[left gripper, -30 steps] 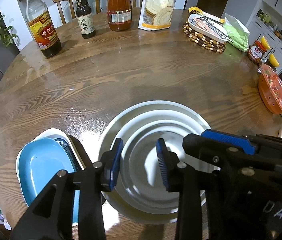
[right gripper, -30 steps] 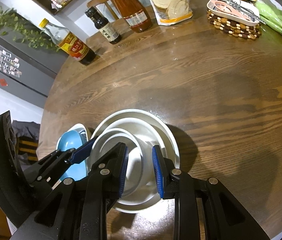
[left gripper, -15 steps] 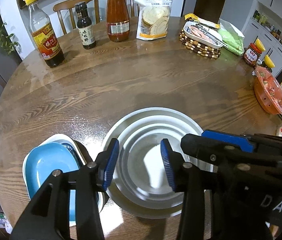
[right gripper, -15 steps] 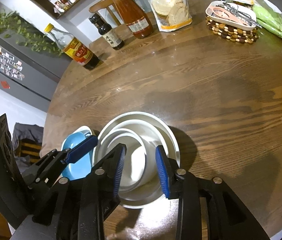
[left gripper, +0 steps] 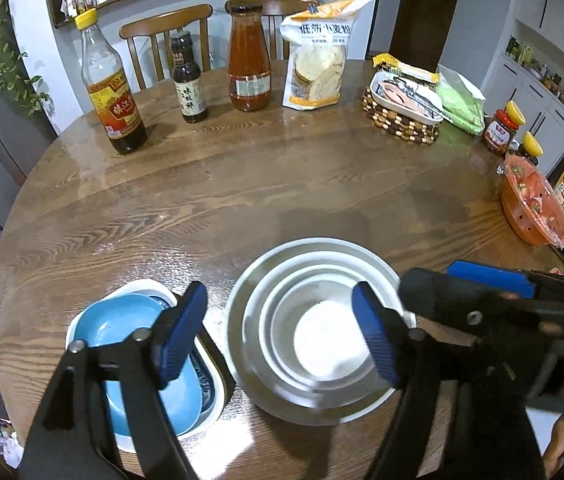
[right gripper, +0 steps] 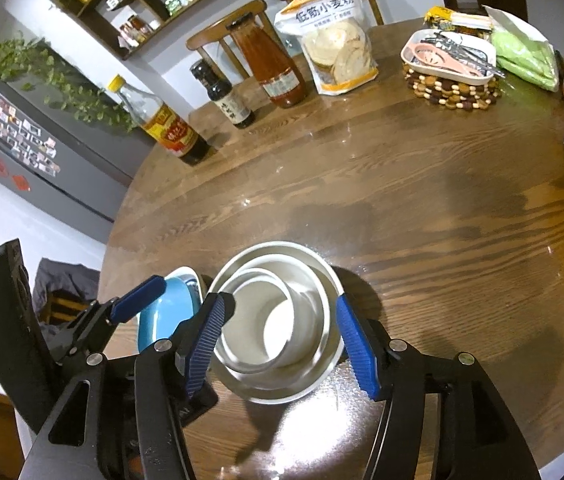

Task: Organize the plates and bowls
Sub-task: 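Withdraw both tools and move them to the rim of the large white bowl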

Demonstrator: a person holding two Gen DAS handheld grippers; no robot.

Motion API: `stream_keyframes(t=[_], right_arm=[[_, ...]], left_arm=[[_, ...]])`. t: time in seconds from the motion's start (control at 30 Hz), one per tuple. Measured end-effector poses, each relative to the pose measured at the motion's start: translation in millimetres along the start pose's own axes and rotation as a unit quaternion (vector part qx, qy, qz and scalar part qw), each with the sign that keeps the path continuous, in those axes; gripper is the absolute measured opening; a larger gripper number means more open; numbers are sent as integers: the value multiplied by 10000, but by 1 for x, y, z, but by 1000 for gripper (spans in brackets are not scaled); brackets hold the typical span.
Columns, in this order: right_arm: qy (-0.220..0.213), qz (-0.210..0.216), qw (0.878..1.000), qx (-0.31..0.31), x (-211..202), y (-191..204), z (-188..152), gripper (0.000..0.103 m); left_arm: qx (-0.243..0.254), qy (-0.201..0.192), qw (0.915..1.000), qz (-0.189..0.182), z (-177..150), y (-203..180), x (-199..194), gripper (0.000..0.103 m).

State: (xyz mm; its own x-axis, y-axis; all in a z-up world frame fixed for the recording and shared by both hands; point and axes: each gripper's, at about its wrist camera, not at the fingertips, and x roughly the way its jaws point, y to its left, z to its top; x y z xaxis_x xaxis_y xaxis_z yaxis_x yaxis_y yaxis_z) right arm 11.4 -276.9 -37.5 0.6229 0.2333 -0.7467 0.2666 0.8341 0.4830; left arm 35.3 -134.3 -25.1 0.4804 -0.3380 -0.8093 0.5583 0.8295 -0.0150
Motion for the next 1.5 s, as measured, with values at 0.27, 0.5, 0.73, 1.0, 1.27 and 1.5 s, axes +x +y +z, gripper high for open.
stream_keyframes(t=[0.27,0.5,0.73,1.0,1.27,1.5], right_arm=[[-125,111,9994,290,-13,-16,-4,72],[-101,114,9993,335,-15,-23,-10,72],[1,132,9992,382,-11,-29,-18,72],[70,140,9979,624,-2,-46,-23,72],[243,184,9959,856,14,-61,-28,72],[283,313,9940,1011,22,-70,-32,72]], left_arm=[[-90,-38,9999,72,-2,9,-9,84],[-173,-11,9998,110,-4,15,-13,88],[-324,112,9993,156,-11,30,-15,96],[-1066,381,9934,-189,-12,78,-15,96],[-1292,826,9876,-348,-13,92,0,94],[-1022,891,9903,-300,-8,82,11,88]])
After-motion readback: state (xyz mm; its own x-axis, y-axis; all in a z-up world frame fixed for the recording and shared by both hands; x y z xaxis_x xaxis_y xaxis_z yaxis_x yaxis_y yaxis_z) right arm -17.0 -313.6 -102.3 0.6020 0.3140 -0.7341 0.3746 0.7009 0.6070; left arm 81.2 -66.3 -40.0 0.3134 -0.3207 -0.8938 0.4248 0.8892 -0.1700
